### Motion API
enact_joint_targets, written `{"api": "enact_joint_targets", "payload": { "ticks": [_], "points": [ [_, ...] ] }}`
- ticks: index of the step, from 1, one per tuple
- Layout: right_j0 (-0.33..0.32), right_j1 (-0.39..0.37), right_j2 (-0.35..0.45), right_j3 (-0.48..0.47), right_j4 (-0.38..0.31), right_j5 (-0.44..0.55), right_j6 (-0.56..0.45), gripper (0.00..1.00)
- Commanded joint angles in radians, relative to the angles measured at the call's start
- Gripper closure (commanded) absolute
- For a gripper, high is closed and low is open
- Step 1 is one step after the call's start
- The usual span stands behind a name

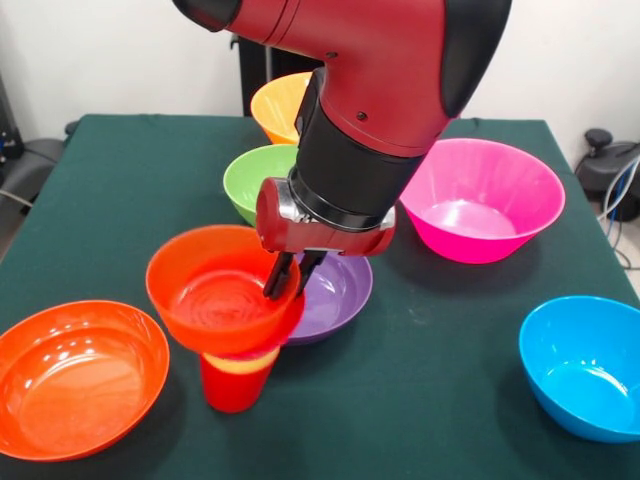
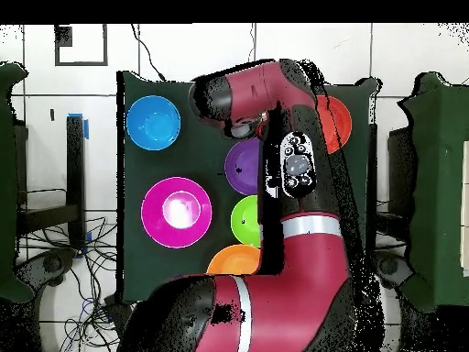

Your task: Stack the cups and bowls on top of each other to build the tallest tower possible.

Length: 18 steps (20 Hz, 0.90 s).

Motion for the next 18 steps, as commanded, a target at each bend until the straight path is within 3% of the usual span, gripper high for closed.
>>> {"api": "enact_joint_targets", "payload": {
  "ticks": [1,18],
  "points": [
    [0.031,-0.008,0.011,-0.008,0.003,0.08,-0.117,1.0],
    [0.03,-0.017,0.007,0.008,-0.003,0.059,-0.131,1.0]
  ]
}}
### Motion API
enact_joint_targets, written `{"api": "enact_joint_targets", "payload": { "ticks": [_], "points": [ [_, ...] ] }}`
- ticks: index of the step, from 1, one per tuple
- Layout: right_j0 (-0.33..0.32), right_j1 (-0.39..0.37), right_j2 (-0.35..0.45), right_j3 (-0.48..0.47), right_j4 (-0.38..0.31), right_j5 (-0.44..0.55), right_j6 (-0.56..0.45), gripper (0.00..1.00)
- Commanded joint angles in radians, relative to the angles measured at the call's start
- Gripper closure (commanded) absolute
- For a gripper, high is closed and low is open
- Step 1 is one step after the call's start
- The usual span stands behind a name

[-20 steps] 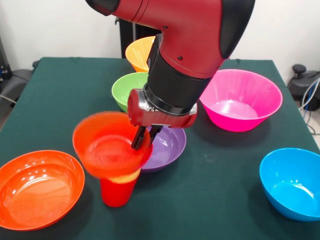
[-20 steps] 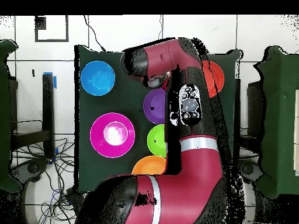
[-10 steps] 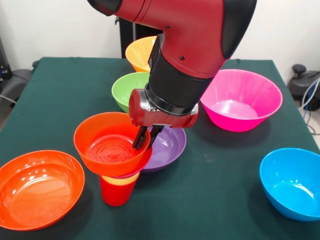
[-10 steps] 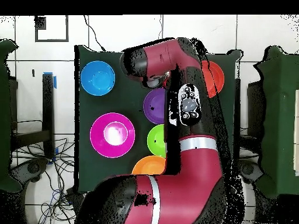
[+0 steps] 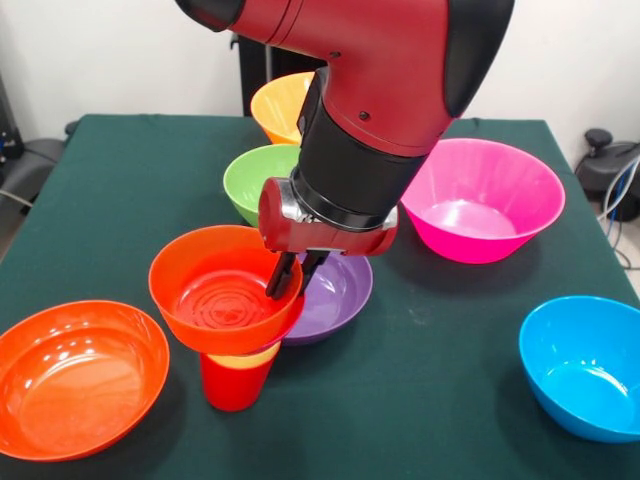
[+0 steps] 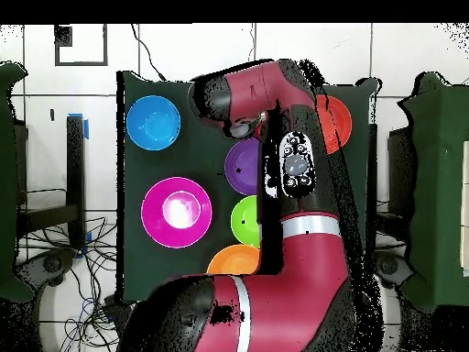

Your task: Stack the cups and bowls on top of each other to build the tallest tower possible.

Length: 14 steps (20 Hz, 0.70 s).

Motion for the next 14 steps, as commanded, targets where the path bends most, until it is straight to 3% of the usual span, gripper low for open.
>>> {"api": "enact_joint_targets", "payload": {
  "ticks": [1,14],
  "points": [
    [0.027,-0.018,0.009,0.01,-0.006,0.058,-0.133,1.0],
    [0.007,-0.023,0.021,-0.027,-0.034,0.056,-0.24,1.0]
  ]
}}
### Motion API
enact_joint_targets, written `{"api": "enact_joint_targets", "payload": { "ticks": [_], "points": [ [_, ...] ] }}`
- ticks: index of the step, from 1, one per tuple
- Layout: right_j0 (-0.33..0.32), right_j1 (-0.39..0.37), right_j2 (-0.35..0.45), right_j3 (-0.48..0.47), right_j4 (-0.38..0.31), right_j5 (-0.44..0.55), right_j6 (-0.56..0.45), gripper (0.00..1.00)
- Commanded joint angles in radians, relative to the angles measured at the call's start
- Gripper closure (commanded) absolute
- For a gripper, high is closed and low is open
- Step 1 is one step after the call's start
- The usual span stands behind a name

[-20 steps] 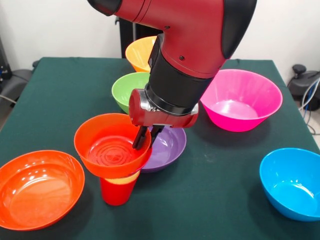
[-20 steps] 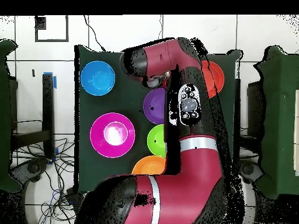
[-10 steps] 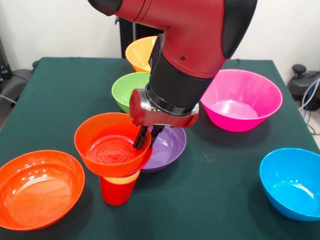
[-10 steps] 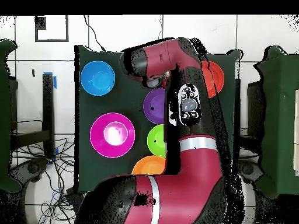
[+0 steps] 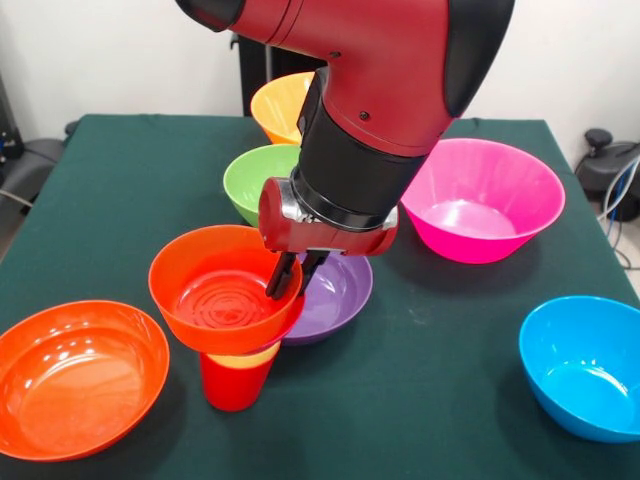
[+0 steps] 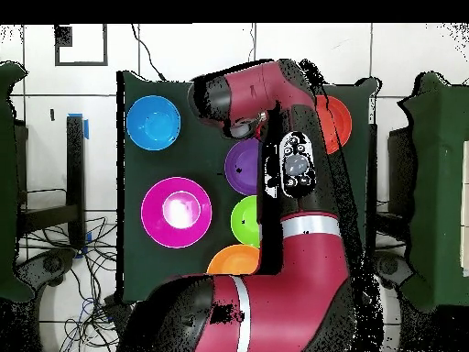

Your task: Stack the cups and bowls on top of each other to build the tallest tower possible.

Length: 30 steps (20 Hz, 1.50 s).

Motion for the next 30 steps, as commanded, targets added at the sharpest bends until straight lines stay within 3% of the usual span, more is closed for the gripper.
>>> {"api": "enact_joint_targets", "payload": {
  "ticks": [1,30],
  "points": [
    [0.008,-0.018,0.024,-0.037,-0.037,0.058,-0.247,1.0],
    [-0.01,-0.052,0.022,0.002,-0.055,0.042,-0.322,1.0]
  ]
}}
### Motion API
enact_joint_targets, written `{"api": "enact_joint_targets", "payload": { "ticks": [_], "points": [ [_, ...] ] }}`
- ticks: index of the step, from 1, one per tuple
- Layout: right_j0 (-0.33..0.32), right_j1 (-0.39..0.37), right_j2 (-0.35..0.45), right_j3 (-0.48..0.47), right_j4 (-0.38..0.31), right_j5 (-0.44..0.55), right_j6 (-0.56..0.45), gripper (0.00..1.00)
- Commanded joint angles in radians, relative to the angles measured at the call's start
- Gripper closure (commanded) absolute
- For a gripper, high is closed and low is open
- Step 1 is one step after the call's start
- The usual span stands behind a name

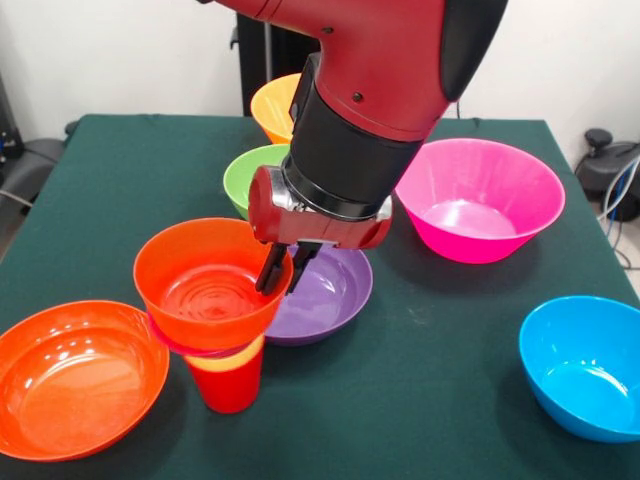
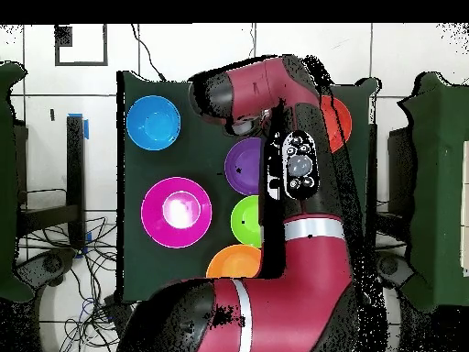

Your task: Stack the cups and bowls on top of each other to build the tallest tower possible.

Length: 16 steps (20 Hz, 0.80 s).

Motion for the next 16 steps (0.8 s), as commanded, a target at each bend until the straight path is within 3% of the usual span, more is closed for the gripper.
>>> {"api": "enact_joint_targets", "payload": {
  "ticks": [1,11,16],
  "points": [
    [-0.006,-0.034,0.021,0.01,-0.048,0.041,-0.319,1.0],
    [-0.001,-0.041,0.015,0.015,-0.064,0.048,-0.332,1.0],
    [0.007,-0.034,0.007,0.02,-0.061,0.05,-0.283,1.0]
  ]
}}
